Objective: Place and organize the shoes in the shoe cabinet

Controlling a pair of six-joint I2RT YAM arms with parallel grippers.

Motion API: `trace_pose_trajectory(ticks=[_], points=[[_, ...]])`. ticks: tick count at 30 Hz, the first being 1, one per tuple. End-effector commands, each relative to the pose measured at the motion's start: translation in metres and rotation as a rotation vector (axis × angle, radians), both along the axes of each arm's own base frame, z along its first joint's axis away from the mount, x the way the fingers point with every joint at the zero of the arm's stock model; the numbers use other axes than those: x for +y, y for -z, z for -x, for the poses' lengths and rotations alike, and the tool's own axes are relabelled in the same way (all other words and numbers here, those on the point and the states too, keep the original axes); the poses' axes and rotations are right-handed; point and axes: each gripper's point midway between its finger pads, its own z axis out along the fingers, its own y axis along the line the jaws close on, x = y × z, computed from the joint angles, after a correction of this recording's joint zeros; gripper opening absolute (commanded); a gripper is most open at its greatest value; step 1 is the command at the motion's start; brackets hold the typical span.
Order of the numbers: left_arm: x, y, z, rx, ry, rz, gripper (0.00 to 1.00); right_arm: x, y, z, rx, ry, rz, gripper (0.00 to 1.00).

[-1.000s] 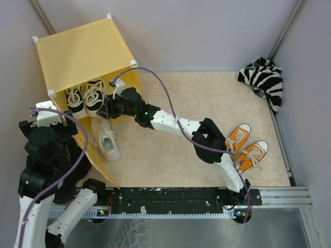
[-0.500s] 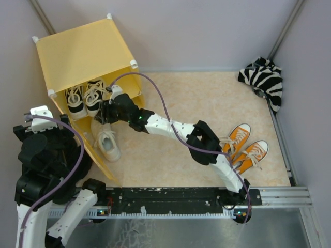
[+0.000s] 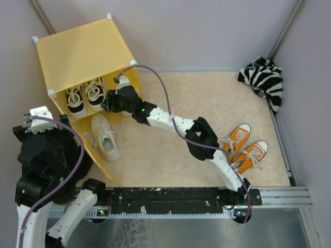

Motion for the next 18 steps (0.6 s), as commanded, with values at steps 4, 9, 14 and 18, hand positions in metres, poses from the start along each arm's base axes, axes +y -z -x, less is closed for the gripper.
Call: trace_pose_trajectory(ticks=[4,9,14,18], points=[[-0.002,-0.002,-0.006,-0.011,0.004,-0.005,0.99,0.015,-0.038,-0.021,-0.102,0.001,-0.088,0.51],[-0.002,-0.001,-0.007,-0.011,0.001,-0.009,0.99,0.029,-0.039,-0.012,-0.095,-0.083,-0.132,0.51],[-0.005,0.004,-0.012,0.0,0.011,-0.016,0.99,0.038,-0.033,0.001,-0.085,-0.157,-0.154,0.51],[-0.007,0.007,-0.016,0.005,0.016,-0.022,0.99,0.035,-0.035,0.005,-0.092,-0.178,-0.15,0.5]])
